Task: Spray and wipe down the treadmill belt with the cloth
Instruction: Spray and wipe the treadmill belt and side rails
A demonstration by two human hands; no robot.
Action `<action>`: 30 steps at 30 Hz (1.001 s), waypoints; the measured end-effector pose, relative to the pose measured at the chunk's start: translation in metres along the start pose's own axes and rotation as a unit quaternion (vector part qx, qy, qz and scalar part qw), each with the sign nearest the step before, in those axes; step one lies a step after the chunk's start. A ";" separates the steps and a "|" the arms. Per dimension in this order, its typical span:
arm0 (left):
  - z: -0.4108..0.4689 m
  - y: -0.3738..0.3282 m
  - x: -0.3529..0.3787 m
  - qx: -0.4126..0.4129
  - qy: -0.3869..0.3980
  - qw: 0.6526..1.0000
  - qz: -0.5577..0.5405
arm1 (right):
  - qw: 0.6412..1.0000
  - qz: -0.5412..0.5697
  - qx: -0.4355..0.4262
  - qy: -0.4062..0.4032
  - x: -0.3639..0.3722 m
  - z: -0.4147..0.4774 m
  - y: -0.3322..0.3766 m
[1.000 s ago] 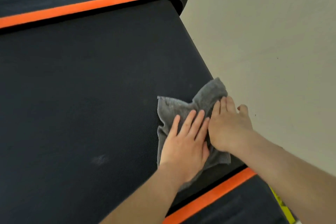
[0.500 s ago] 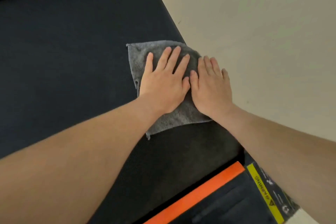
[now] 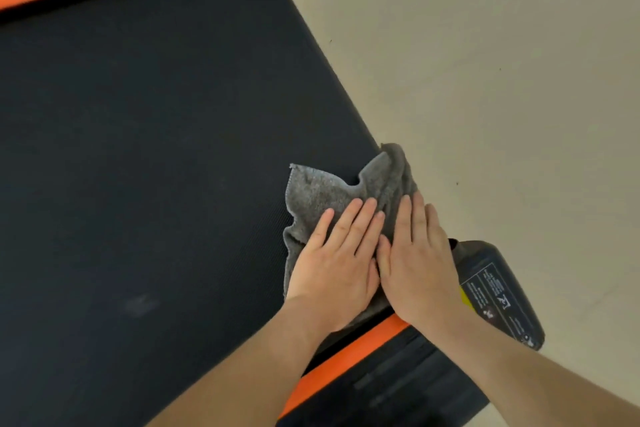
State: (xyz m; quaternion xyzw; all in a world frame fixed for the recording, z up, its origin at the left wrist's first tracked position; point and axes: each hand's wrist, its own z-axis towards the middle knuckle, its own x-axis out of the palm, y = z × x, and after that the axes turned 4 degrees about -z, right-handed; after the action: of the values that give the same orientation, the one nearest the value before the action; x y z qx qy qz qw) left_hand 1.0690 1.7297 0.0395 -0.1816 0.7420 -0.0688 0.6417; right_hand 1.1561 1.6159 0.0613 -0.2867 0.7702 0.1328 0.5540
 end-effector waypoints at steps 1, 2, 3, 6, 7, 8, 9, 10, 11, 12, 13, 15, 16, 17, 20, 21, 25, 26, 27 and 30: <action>-0.013 0.005 0.000 -0.007 -0.003 1.000 -0.002 | 1.000 -0.015 -0.004 -0.003 0.000 -0.007 0.008; -0.020 0.008 0.000 -0.008 -0.003 1.000 -0.004 | 1.000 -0.027 -0.010 -0.009 -0.001 -0.014 0.012; -0.033 0.012 0.001 -0.014 -0.003 1.000 -0.008 | 0.999 -0.035 -0.024 -0.013 -0.001 -0.024 0.019; -0.066 0.028 -0.001 -0.030 -0.009 0.999 -0.014 | 0.997 -0.040 -0.058 -0.027 0.003 -0.055 0.044; -0.081 0.038 -0.002 -0.043 -0.014 0.999 -0.015 | 0.997 -0.032 -0.062 -0.024 0.005 -0.064 0.061; -0.092 0.047 -0.003 -0.056 -0.016 0.998 -0.009 | 0.998 -0.022 -0.057 -0.022 0.007 -0.069 0.075; -0.106 0.056 -0.003 -0.069 -0.025 0.997 -0.004 | 0.998 -0.013 -0.055 -0.009 0.007 -0.073 0.091; -0.119 0.066 -0.006 -0.086 -0.021 0.996 -0.001 | 0.998 -0.007 -0.062 -0.014 0.008 -0.075 0.109; -0.134 0.078 -0.008 -0.107 -0.020 0.994 -0.001 | 0.997 0.004 -0.075 -0.016 0.010 -0.077 0.130; -0.134 0.081 -0.011 -0.119 -0.025 0.993 0.005 | 0.996 0.011 -0.083 -0.023 0.009 -0.073 0.137; -0.151 0.095 -0.013 -0.142 -0.031 0.989 0.007 | 0.994 0.020 -0.103 -0.027 0.009 -0.077 0.162; -0.170 0.112 -0.019 -0.179 -0.039 0.983 0.011 | 0.989 0.035 -0.142 -0.032 0.009 -0.077 0.192; -0.183 0.124 -0.022 -0.198 -0.046 0.979 0.021 | 0.983 0.040 -0.175 -0.033 0.009 -0.079 0.209; -0.206 0.140 -0.026 -0.223 -0.040 0.974 0.022 | 0.975 0.050 -0.213 -0.034 0.009 -0.086 0.234; -0.263 0.175 -0.036 -0.284 -0.013 0.958 0.044 | 0.945 0.069 -0.319 -0.024 0.007 -0.102 0.290; -0.285 0.185 -0.039 -0.309 -0.003 0.950 0.045 | 0.932 0.065 -0.355 -0.012 0.007 -0.111 0.309; -0.323 0.193 -0.050 -0.401 0.039 0.915 0.031 | 0.904 0.023 -0.426 0.027 0.007 -0.121 0.332; -0.320 0.188 -0.049 -0.411 0.052 0.910 0.022 | 0.901 0.014 -0.433 0.020 0.006 -0.118 0.326; -0.313 0.183 -0.049 -0.419 0.054 0.906 0.015 | 0.899 0.005 -0.438 0.016 0.007 -0.114 0.318; -0.273 0.155 -0.046 -0.417 0.049 0.908 -0.001 | 0.904 -0.014 -0.427 0.006 0.007 -0.095 0.275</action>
State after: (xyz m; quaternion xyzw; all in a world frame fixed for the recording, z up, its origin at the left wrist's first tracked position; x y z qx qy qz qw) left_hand 0.7790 1.8540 0.0761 -0.4296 0.7337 0.2372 0.4700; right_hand 0.9191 1.7840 0.0568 -0.5074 0.6387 0.4398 0.3758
